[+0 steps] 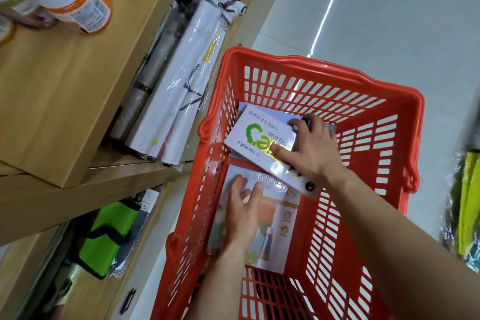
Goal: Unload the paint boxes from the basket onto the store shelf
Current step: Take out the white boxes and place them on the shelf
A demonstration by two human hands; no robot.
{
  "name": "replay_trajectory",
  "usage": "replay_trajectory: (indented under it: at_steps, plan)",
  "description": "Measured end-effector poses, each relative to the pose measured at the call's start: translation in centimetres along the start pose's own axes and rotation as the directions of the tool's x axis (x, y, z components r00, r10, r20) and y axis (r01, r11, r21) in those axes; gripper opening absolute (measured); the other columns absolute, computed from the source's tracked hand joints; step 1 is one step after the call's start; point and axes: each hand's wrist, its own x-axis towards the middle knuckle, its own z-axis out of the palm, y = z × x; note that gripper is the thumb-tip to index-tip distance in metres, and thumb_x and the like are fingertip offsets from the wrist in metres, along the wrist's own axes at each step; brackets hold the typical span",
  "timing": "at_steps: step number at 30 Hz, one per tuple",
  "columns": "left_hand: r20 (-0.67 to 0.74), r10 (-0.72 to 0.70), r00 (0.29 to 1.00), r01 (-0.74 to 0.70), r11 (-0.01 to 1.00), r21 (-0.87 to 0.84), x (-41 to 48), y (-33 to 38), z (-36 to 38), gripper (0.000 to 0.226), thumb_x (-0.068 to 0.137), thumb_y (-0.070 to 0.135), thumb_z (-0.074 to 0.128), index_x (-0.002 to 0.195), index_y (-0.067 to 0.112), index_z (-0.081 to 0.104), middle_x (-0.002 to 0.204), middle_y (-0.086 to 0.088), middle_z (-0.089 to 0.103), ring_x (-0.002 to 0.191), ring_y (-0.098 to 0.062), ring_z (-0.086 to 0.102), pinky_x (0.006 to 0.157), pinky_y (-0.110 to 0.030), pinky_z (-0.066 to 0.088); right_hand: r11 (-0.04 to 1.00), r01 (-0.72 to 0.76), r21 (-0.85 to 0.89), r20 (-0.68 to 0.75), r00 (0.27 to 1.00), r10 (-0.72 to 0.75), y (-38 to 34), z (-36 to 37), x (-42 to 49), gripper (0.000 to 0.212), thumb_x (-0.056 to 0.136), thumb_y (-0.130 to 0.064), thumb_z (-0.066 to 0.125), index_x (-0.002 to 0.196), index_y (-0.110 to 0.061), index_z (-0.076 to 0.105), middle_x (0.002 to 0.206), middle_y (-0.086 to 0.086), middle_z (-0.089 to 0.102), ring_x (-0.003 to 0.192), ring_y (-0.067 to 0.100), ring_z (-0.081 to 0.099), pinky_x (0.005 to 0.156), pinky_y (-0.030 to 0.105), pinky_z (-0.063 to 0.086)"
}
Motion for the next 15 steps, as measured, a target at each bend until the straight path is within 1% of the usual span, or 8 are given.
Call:
replay_trajectory:
  at_steps: [3,5,6,8,9,12,13,15]
  plan:
    - [0.049,-0.001,0.999,0.003,0.999,-0.033,0.1,0.2,0.4,0.061,0.1,0.034,0.062,0.153,0.019,0.037,0.143,0.005,0.053,0.128,-0.011,0.054,0.094,-0.019,0.04,0.999,-0.025,-0.044,0.012,1.0,0.026,-0.1,-0.3,0.8,0.096,0.068,-0.089,0.042,0.132,-0.019,0.05,0.131,0.009,0.05,0.125,0.032,0.047,0.101,0.053,0.035]
    - [0.068,-0.004,0.998,0.007,0.999,-0.052,0.3,0.6,0.5,0.063,0.1,0.032,0.061,0.155,0.02,0.034,0.142,0.009,0.054,0.121,-0.001,0.056,0.088,-0.008,0.041,0.994,-0.068,-0.083,0.026,0.997,0.071,0.0,-0.4,1.2,0.102,0.064,-0.094,0.037,0.131,-0.019,0.052,0.127,0.007,0.05,0.123,0.031,0.048,0.098,0.052,0.035]
    - [0.074,-0.004,0.997,0.009,0.998,-0.063,0.3,0.8,0.6,0.061,0.101,0.03,0.061,0.154,0.02,0.034,0.136,0.016,0.059,0.115,0.008,0.057,0.083,-0.003,0.042,0.992,-0.089,-0.093,0.04,0.995,0.093,0.1,-0.4,1.2,0.104,0.062,-0.096,0.035,0.131,-0.02,0.053,0.125,0.006,0.051,0.122,0.031,0.048,0.098,0.052,0.035]
    - [0.088,-0.003,0.996,0.013,0.994,-0.109,0.3,1.1,0.9,0.049,0.103,0.021,0.058,0.148,0.02,0.037,0.107,0.034,0.072,0.097,0.021,0.062,0.075,0.001,0.044,0.991,-0.108,-0.076,0.054,0.992,0.113,0.3,0.2,0.6,0.104,0.062,-0.098,0.033,0.132,-0.024,0.054,0.124,0.006,0.05,0.123,0.032,0.045,0.1,0.051,0.034]
    - [0.091,-0.001,0.996,0.013,0.991,-0.135,0.4,1.2,1.0,0.044,0.103,0.016,0.057,0.144,0.019,0.04,0.097,0.036,0.073,0.091,0.022,0.064,0.074,0.0,0.046,0.993,-0.113,-0.044,0.058,0.992,0.115,0.4,0.6,0.2,0.103,0.062,-0.098,0.034,0.132,-0.026,0.053,0.128,0.007,0.049,0.126,0.033,0.042,0.103,0.052,0.033]
    - [0.105,0.038,0.994,-0.022,0.988,-0.155,0.6,1.4,1.6,0.042,0.102,0.008,0.057,0.143,0.008,0.046,0.094,0.032,0.076,0.089,0.016,0.068,0.074,-0.003,0.047,0.989,-0.131,0.064,0.105,0.987,0.124,0.6,1.5,-0.3,0.106,0.064,-0.096,0.041,0.144,-0.027,0.042,0.155,0.009,0.033,0.146,0.032,0.028,0.115,0.056,0.027]
    - [0.11,0.051,0.993,-0.033,0.987,-0.156,0.7,1.4,1.8,0.042,0.102,0.009,0.058,0.143,0.006,0.047,0.094,0.034,0.075,0.088,0.016,0.068,0.073,-0.003,0.047,0.989,-0.131,0.064,0.112,0.986,0.123,0.6,1.5,-0.1,0.11,0.063,-0.096,0.041,0.148,-0.026,0.038,0.159,0.008,0.03,0.148,0.032,0.027,0.115,0.056,0.026]
    - [0.118,0.07,0.991,-0.053,0.988,-0.144,0.7,1.5,2.1,0.042,0.102,0.011,0.058,0.143,0.007,0.048,0.095,0.037,0.074,0.089,0.018,0.067,0.073,-0.002,0.046,0.993,-0.118,0.026,0.108,0.988,0.115,0.8,1.2,0.6,0.116,0.062,-0.099,0.038,0.149,-0.023,0.036,0.156,0.007,0.035,0.145,0.032,0.034,0.113,0.056,0.028]
